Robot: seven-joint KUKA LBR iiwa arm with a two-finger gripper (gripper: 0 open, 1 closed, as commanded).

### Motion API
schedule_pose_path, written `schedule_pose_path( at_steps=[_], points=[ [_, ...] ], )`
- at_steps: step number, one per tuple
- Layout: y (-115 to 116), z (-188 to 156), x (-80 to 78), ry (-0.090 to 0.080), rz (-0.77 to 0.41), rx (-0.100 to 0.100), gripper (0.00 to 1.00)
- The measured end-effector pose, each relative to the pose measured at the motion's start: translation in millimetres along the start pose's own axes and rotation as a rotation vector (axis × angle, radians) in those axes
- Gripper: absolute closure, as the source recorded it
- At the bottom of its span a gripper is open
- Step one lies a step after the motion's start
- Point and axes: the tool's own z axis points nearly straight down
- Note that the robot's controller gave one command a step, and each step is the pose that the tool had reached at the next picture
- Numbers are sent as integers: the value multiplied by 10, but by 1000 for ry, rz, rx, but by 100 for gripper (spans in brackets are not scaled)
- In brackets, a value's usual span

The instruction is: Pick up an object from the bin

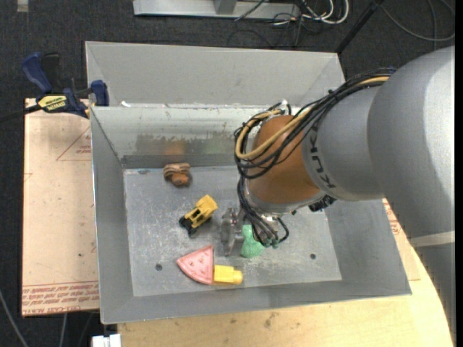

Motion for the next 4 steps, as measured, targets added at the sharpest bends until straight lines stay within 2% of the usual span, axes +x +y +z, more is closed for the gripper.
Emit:
schedule_pose_path(
  at_steps=[1, 2, 3, 4],
  points=[
    [-2, 2, 1, 0, 0, 1, 0],
    [-2, 2, 1, 0, 0, 1, 0],
    [-39, -497, -392, 4, 3, 1, 0],
    [-44, -632, -498, -2, 5, 0, 0]
  ],
)
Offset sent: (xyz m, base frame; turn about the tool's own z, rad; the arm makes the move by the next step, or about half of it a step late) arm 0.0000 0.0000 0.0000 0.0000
